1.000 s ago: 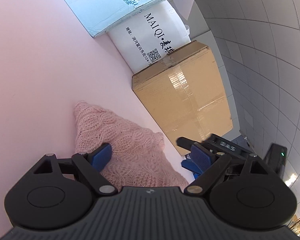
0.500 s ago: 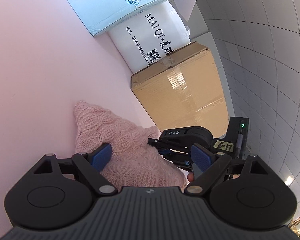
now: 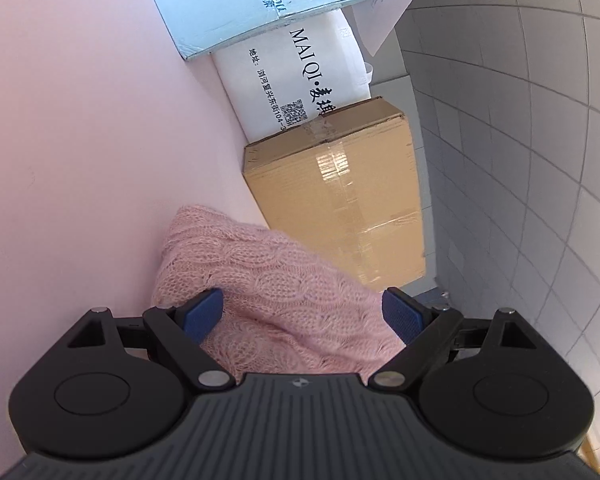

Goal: Fold clothes
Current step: 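Fold the sweater edge over with the right gripper and release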

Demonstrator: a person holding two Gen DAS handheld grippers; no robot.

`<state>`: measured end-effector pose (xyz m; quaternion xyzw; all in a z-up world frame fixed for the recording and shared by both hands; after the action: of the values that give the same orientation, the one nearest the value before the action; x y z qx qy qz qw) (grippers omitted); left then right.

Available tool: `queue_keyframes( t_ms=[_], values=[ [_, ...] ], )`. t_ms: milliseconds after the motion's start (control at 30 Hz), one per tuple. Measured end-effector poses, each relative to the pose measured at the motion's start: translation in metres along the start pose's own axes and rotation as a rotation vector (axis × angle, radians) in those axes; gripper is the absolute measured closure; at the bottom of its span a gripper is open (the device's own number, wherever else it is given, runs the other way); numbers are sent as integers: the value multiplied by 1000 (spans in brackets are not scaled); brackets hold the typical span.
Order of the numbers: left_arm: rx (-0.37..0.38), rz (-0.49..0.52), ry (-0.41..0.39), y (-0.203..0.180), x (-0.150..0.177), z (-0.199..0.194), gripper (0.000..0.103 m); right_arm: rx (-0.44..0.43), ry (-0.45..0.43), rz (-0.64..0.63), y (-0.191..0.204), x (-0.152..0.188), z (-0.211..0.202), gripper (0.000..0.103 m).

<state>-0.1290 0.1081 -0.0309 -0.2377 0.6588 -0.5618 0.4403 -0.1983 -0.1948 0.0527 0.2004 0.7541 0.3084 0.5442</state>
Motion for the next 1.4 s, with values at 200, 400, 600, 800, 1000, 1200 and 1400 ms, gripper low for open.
queue_keyframes(
  t_ms=[200,400,600,800,1000,1200,1400],
  values=[
    [111,49,42,-15,-8,-4,16,23,-70,107,-33,-7,-25,96],
    [200,269,110,-44,5,-9,16,39,-122,166,-51,-9,-51,96],
    [210,287,224,-49,19,7,15,161,-106,241,-93,0,-55,96],
    [119,364,316,-43,35,21,15,226,-94,243,-126,16,-40,91],
    [87,391,308,-39,38,20,15,183,-175,184,-116,14,-50,39],
    [92,325,272,-31,34,14,15,-7,-516,212,-82,2,-94,13],
    [90,316,268,-32,33,8,15,-202,-383,222,-31,10,-42,6]
  ],
)
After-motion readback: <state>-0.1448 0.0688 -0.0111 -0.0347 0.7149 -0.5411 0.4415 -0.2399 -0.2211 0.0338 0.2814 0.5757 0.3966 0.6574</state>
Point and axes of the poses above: each gripper's, at about its wrist camera, not at the fingertips, and z roughly the way its jaws point, y to its left, x to its underside, the point moved 3 cm from there along z, roughly the way its jaws point, and after that the axes turned 12 degrees about -y, right-handed, at the moved point
